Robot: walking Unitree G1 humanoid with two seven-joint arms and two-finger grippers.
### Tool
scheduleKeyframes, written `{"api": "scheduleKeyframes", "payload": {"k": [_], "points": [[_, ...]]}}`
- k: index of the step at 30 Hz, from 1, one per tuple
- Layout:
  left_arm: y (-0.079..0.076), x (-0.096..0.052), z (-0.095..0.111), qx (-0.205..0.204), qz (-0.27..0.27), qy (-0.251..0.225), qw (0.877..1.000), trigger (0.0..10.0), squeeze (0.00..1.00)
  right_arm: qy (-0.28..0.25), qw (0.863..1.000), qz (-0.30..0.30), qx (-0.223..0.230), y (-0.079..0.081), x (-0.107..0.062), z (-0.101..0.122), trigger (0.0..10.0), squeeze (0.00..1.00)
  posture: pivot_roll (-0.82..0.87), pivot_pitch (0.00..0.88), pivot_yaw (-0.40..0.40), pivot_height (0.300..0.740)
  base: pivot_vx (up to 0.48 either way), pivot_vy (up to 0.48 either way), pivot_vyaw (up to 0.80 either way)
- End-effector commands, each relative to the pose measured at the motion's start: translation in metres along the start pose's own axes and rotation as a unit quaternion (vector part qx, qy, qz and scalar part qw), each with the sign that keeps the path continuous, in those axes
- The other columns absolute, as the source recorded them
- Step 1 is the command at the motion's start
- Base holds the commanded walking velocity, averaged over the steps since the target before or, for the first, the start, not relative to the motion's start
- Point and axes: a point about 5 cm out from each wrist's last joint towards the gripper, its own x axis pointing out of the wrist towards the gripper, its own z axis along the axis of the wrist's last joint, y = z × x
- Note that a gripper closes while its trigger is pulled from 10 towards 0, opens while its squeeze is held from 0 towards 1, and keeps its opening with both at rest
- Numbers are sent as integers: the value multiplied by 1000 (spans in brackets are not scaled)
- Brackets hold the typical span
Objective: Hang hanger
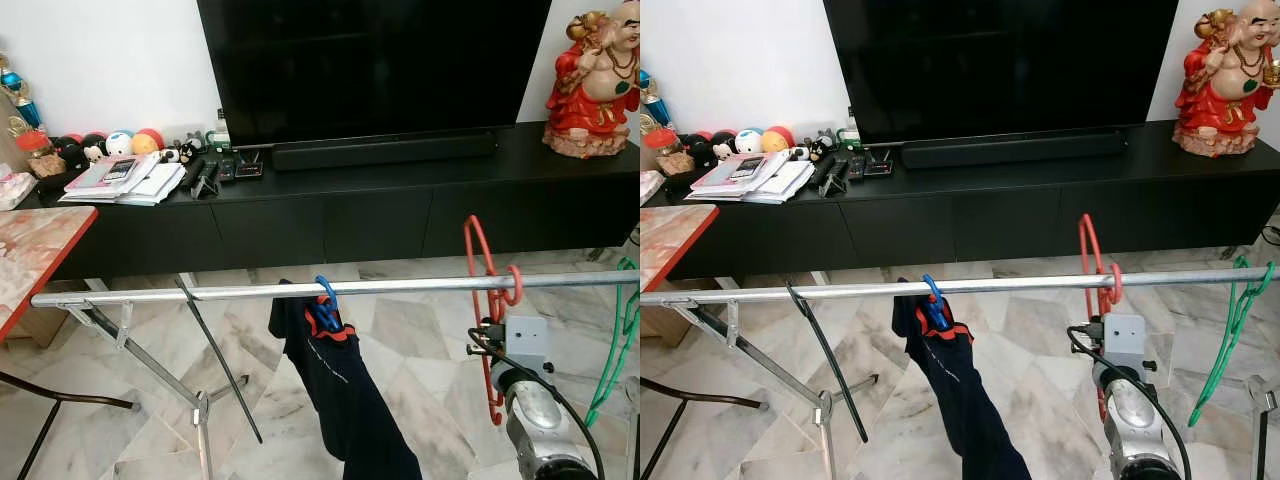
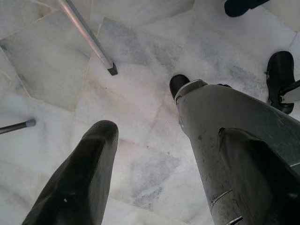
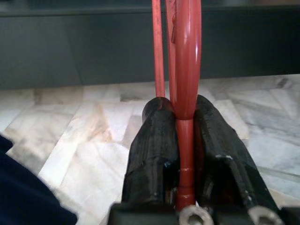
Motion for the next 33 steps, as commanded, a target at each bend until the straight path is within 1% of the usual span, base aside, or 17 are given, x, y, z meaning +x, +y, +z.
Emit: {"api": "scheduleKeyframes", "payload": {"k": [1, 2, 5, 7, 8, 12, 13, 14, 15, 19, 21, 22, 24, 28, 30, 32, 33], "points": [[1, -1, -5, 0, 1, 8, 1000, 10000, 0, 12, 1000, 16, -14, 3, 4, 3, 10000, 0, -9, 17, 55, 740, 0, 0, 0], [1, -1, -5, 0, 1, 8, 1000, 10000, 0, 13, 1000, 17, -15, 3, 4, 3, 10000, 0, -9, 17, 55, 740, 0, 0, 0], [1, -1, -6, -1, -1, 9, 1000, 10000, 0, 52, 998, 33, -26, 8, 3, -5, 10000, 0, -9, 16, 52, 740, 0, 0, 0], [1, -1, -6, -1, -1, 9, 1000, 10000, 0, 56, 997, 43, -14, 11, 3, -7, 10000, 0, -9, 16, 52, 740, 0, 0, 0], [1, -1, -6, -2, -1, 9, 1000, 10000, 0, 66, 997, 50, -13, 13, 2, -10, 10000, 0, -8, 18, 51, 740, 0, 0, 0], [1, -1, -6, -2, -3, 10, 1000, 10000, 0, 77, 995, 60, -13, 17, 0, -14, 10000, 0, -8, 18, 51, 740, 0, 0, 0], [1, -1, -6, -2, -3, 10, 1000, 10000, 0, 79, 995, 63, -5, 19, -1, -16, 10000, 27, -8, 16, 50, 740, 0, 0, 0], [1, -1, -7, -2, -3, 10, 1000, 10000, 0, 77, 995, 65, 2, 19, -2, -17, 10000, 855, -8, 16, 50, 740, 0, 0, 0], [1, -1, -7, -2, -3, 9, 1000, 10000, 0, 72, 995, 62, 2, 19, -2, -16, 10000, 1000, -8, 16, 50, 740, 0, 0, 0], [1, -1, -7, -1, -3, 10, 1000, 10000, 0, 50, 997, 50, 2, 17, -2, -13, 10000, 1000, -11, 17, 49, 740, 0, 0, 0], [1, -1, -7, -1, -3, 9, 1000, 10000, 0, 22, 999, 47, 13, 16, -4, -11, 10000, 1000, -9, 20, 48, 740, 0, 0, 0], [1, -1, -7, -1, -3, 9, 1000, 10000, 0, 22, 999, 47, 13, 16, -4, -11, 10000, 1000, -9, 20, 48, 740, 0, 0, 0], [2, -1, -7, -1, -3, 9, 1000, 10000, 0, -4, 999, 39, 22, 16, -8, -11, 10000, 1000, -11, 21, 48, 740, 0, 0, 0], [2, -1, -7, 1, -3, 10, 1000, 10000, 0, -26, 999, 30, 20, 16, -14, -13, 10000, 1000, -15, 26, 50, 740, 0, 0, 0], [3, -1, -7, 2, -4, 10, 1000, 10000, 0, -50, 998, 18, 30, 15, -22, -15, 10000, 1000, -16, 29, 51, 740, 0, 0, 0], [3, -1, -8, 3, -5, 11, 1000, 10000, 0, -58, 998, 17, 29, 15, -25, -16, 10000, 1000, -17, 30, 52, 740, 0, 0, 0], [3, -1, -8, 4, -6, 11, 1000, 10000, 0, -66, 997, 18, 29, 16, -30, -18, 10000, 1000, -20, 32, 52, 740, 0, 0, 0]]}}
